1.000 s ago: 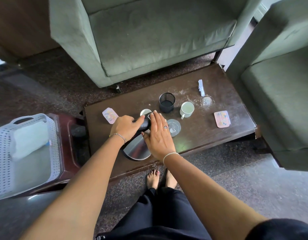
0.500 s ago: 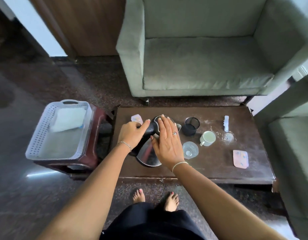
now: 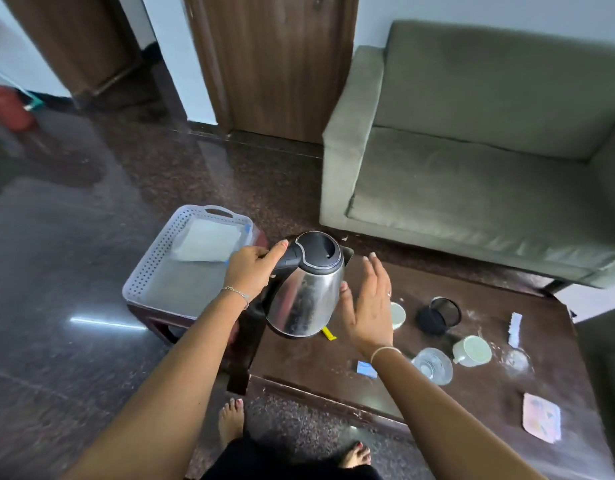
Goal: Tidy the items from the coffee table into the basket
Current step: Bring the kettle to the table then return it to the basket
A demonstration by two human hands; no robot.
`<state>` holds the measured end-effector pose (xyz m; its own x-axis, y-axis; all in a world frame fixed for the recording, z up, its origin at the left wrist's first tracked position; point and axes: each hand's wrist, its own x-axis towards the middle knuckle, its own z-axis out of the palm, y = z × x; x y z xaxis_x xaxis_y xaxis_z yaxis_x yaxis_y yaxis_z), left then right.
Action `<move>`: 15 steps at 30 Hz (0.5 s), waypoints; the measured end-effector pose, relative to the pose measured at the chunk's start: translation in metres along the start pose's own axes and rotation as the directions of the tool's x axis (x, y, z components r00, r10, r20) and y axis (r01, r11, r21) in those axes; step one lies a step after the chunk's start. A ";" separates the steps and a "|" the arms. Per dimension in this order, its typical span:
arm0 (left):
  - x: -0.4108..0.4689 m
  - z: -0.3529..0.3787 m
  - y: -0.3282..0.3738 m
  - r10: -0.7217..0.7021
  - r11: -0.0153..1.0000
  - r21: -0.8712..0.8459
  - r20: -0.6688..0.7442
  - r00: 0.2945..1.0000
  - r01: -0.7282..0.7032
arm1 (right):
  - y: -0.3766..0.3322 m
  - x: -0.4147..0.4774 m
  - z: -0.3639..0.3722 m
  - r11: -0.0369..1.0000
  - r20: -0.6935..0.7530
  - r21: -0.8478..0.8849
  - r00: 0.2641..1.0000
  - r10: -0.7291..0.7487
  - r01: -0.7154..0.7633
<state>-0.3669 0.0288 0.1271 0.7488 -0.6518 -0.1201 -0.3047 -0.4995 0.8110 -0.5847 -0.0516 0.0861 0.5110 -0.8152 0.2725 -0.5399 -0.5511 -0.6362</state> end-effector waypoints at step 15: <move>0.127 -0.157 -0.100 0.076 0.995 0.054 0.046 0.996 -0.079 | -0.159 0.110 0.185 0.320 0.413 0.619 0.644 0.644 -0.717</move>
<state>-0.1489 0.0858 0.1208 0.6953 -0.7138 -0.0841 -0.3943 -0.4767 0.7857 -0.3192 -0.0205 0.0836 0.2573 -0.8065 -0.5323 -0.1255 0.5183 -0.8459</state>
